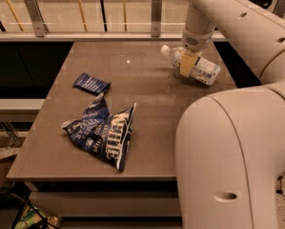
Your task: Knock blue plastic bottle over
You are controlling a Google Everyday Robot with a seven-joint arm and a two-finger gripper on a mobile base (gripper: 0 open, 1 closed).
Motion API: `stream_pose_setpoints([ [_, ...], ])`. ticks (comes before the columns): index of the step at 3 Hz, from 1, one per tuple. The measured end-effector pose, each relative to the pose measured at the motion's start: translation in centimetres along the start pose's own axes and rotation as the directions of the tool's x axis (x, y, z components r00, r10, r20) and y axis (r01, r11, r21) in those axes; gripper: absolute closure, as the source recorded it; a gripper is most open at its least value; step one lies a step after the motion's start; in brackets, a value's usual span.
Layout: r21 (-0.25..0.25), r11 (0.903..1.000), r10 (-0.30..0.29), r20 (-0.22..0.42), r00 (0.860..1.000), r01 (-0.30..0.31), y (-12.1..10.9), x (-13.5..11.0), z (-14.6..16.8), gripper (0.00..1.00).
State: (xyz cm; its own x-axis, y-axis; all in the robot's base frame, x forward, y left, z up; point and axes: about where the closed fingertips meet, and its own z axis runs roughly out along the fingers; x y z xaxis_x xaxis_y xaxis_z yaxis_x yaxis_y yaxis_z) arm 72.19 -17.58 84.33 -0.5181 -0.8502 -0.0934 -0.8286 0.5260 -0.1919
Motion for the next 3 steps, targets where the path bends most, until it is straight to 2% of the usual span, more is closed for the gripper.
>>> stream_pose_setpoints([
  [1, -0.028, 0.9995, -0.014, -0.023, 1.000, 0.014, 0.32, -0.34, 1.30, 1.00],
  [2, -0.028, 0.9995, -0.014, -0.023, 1.000, 0.014, 0.29, -0.41, 1.62, 0.84],
  [3, -0.029, 0.9995, -0.015, -0.023, 1.000, 0.015, 0.27, -0.50, 1.94, 0.59],
])
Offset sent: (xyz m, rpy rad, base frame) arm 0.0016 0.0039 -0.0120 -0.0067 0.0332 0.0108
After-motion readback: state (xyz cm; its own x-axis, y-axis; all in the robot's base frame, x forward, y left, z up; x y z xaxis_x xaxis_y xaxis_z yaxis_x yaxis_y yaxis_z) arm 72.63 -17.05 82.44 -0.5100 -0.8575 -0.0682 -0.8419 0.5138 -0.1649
